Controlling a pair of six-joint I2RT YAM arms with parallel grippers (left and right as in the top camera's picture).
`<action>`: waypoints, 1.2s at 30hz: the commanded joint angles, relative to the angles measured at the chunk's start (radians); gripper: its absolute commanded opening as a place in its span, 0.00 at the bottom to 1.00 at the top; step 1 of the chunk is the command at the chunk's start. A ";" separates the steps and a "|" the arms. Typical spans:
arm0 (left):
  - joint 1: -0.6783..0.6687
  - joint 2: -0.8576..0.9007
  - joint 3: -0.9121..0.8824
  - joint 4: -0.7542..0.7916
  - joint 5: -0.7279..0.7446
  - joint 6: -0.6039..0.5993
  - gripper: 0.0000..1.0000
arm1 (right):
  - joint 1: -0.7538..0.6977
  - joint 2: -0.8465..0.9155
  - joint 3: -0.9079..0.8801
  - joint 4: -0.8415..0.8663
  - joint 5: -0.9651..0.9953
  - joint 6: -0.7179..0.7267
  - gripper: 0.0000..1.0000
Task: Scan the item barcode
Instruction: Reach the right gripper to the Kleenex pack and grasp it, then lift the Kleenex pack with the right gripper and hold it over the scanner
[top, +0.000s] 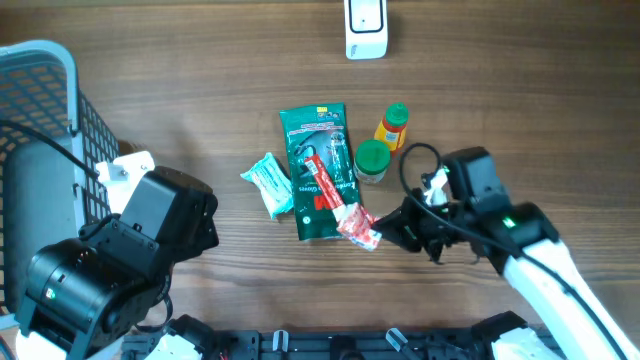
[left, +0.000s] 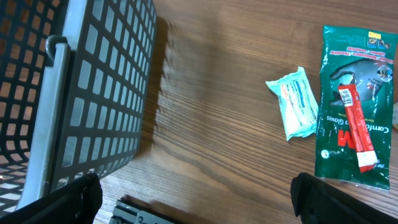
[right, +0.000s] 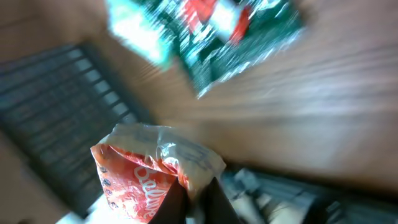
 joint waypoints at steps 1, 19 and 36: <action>0.005 -0.003 -0.005 -0.001 0.001 -0.013 1.00 | 0.005 -0.098 0.010 -0.007 -0.183 0.250 0.04; 0.005 -0.003 -0.005 -0.001 0.001 -0.013 1.00 | 0.005 -0.274 0.010 0.523 -0.021 -0.121 0.05; 0.005 -0.003 -0.005 -0.001 0.001 -0.013 1.00 | -0.182 0.319 0.099 1.241 0.440 -0.846 0.04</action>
